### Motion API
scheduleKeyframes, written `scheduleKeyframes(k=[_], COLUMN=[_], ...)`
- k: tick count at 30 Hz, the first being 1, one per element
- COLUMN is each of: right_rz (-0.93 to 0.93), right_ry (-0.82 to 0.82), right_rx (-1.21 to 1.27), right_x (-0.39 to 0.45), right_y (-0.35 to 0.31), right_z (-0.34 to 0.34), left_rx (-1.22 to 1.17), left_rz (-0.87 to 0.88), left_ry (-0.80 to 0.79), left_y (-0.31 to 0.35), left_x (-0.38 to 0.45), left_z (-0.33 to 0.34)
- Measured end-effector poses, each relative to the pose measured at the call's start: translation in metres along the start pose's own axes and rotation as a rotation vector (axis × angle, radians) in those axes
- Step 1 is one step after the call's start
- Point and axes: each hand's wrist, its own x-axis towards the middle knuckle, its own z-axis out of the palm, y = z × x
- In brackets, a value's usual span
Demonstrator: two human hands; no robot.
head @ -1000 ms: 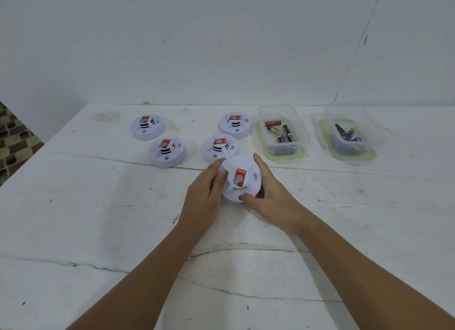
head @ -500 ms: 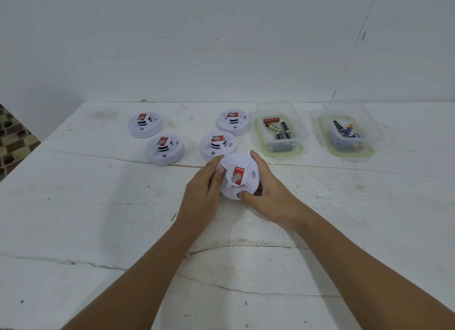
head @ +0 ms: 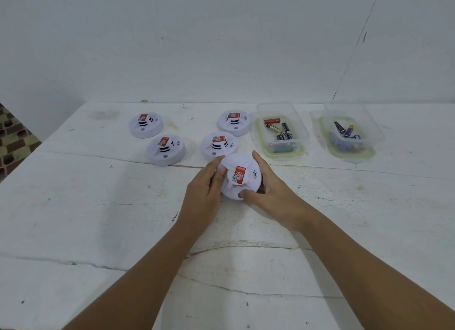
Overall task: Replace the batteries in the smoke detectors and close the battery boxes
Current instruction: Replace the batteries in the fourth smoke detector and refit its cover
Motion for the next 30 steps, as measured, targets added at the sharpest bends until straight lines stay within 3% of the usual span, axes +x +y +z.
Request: scheduleKeyframes(k=[30], right_rz=[-0.029], right_ry=[-0.021], right_rx=[-0.058], right_x=[0.0007], right_y=[-0.0004], right_z=[0.0009], left_rx=[0.017], left_rz=[0.014], left_ry=[-0.005], left_y=[-0.0006], left_x=[0.0007], left_z=[-0.0002])
